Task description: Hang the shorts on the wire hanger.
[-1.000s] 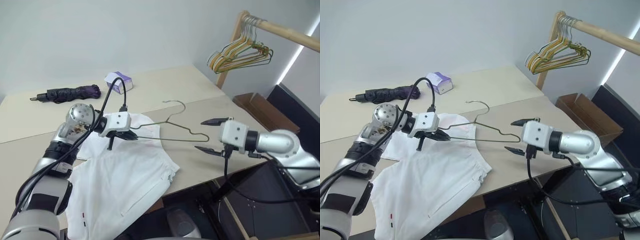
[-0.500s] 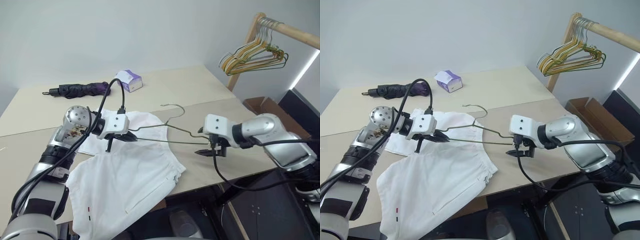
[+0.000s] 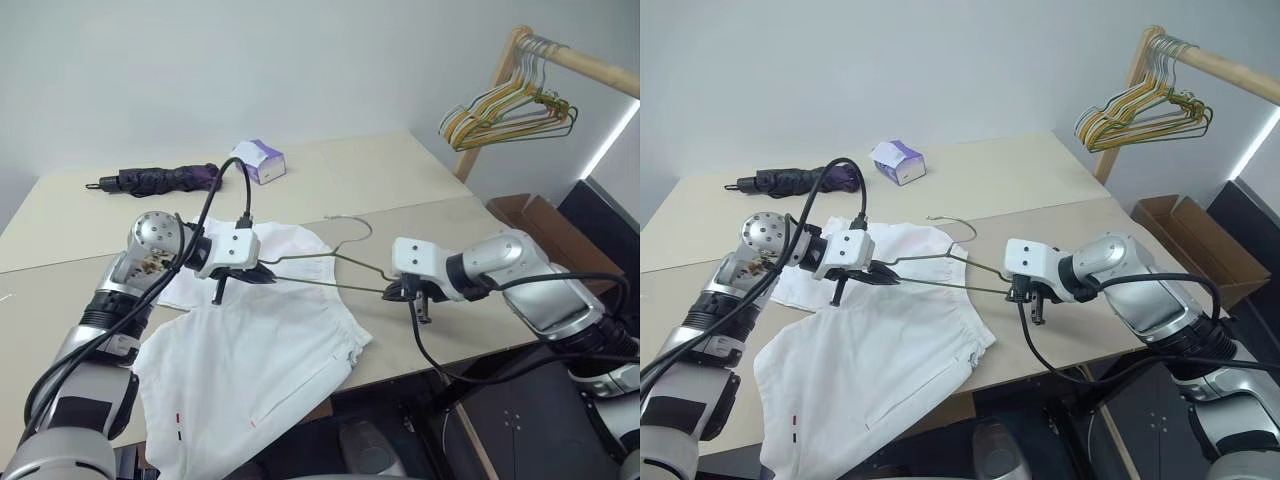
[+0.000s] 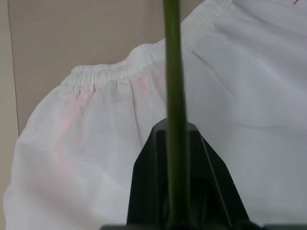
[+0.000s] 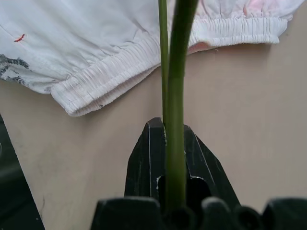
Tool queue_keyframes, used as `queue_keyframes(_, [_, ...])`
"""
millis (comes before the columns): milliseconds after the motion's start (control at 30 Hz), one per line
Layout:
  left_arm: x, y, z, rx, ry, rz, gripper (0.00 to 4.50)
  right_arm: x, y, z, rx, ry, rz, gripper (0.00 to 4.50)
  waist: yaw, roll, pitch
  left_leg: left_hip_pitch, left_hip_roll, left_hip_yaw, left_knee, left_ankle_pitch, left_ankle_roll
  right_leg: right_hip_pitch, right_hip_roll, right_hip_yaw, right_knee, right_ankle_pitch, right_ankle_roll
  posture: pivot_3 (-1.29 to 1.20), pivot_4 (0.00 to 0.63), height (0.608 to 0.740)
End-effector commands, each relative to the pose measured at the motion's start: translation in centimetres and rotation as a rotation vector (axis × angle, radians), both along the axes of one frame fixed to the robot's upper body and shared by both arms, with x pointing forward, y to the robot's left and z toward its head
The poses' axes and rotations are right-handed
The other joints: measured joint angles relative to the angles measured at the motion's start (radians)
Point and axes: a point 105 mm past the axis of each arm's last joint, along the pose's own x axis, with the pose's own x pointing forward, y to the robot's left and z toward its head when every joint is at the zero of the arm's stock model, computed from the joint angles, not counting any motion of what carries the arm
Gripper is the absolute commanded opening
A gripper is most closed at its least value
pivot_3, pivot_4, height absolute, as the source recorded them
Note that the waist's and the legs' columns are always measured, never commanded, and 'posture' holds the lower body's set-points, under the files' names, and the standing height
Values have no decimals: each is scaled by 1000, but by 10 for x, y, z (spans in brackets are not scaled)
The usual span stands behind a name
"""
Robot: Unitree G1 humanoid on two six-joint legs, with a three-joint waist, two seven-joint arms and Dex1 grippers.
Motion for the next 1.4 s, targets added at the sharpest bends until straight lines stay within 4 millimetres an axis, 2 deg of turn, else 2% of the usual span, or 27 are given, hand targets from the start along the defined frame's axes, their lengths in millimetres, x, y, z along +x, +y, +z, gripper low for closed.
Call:
queue_keyframes(33, [1, -5, 15, -31, -50, -28, 0, 5, 3, 15, 23, -71, 15, 32, 0, 0, 0, 0, 0, 0, 0, 0, 0, 0, 0, 0, 0, 0, 0, -331, 0, 740])
queue_keyframes(67, [0, -5, 15, -40, -38, -33, 0, 5, 3, 16, 27, -77, 16, 32, 0, 0, 0, 0, 0, 0, 0, 0, 0, 0, 0, 0, 0, 0, 0, -332, 0, 740])
queue_keyframes(167, [-1, -4, 19, -110, 0, -43, 761, 1, 0, 16, 47, -76, 17, 0, 0, 0, 0, 0, 0, 0, 0, 0, 0, 0, 0, 0, 0, 0, 0, -332, 0, 740])
queue_keyframes(267, [1, -1, 22, -173, 17, -27, 1680, -7, -7, 14, 69, -54, 1, 0, 3, 0, 0, 0, 0, 0, 0, 0, 0, 0, 0, 0, 0, 0, 0, -330, 0, 740])
queue_keyframes(433, [12, 4, 27, -302, 29, 62, 3342, -30, -29, -5, 108, 33, -92, 0, 15, 0, 0, -1, 0, -1, 1, 0, 0, 0, 0, -1, 0, 0, 0, -342, 0, 740])
queue_keyframes(533, [18, 14, 25, -343, 29, 138, 4307, -44, -43, -16, 128, 85, -161, 0, 15, 0, 0, -1, 0, 0, 1, 0, 0, 0, 0, -1, 0, 0, 1, -350, 0, 740])
queue_keyframes(567, [20, 21, 24, -350, 24, 172, 4468, -48, -49, -20, 139, 107, -195, 0, 14, 0, 0, -1, 0, 0, 1, 0, 0, 0, 0, -1, 0, 0, 1, -350, 0, 740])
queue_keyframes(733, [28, 40, 36, -483, 3, 287, 4468, -62, -76, -32, 224, 192, -395, 0, 12, 0, 0, -1, 0, 0, 1, 0, 0, 0, 0, -1, 0, 0, 1, -340, 0, 740])
queue_keyframes(900, [7, 31, 43, -519, 104, 189, 4468, -67, -91, -43, 355, 372, -596, 0, 14, 0, 0, -1, 0, 0, 1, 0, 0, 1, 0, -1, 0, 0, 0, -329, 0, 740])
queue_keyframes(1000, [-1, 28, 43, -521, 118, 177, 4468, -61, -97, -48, 419, 492, -706, 0, 15, 0, 0, -1, 0, 0, 1, 0, 0, 1, 0, -1, 0, 0, 0, -325, 0, 740])
queue_keyframes(1133, [-7, 26, 40, -506, 127, 184, 4468, -58, -90, -49, 457, 754, -764, 0, 13, 0, 0, 0, 0, 0, 1, 0, 0, 1, 0, 0, 0, 0, 0, -311, 0, 740])
queue_keyframes(1400, [-21, 23, 39, -491, 140, 160, 4468, -56, -75, -42, 479, 969, -709, 0, 32, 0, 0, -1, 0, 0, 1, 0, 0, 1, 0, -1, 0, 0, 0, -283, 0, 740])
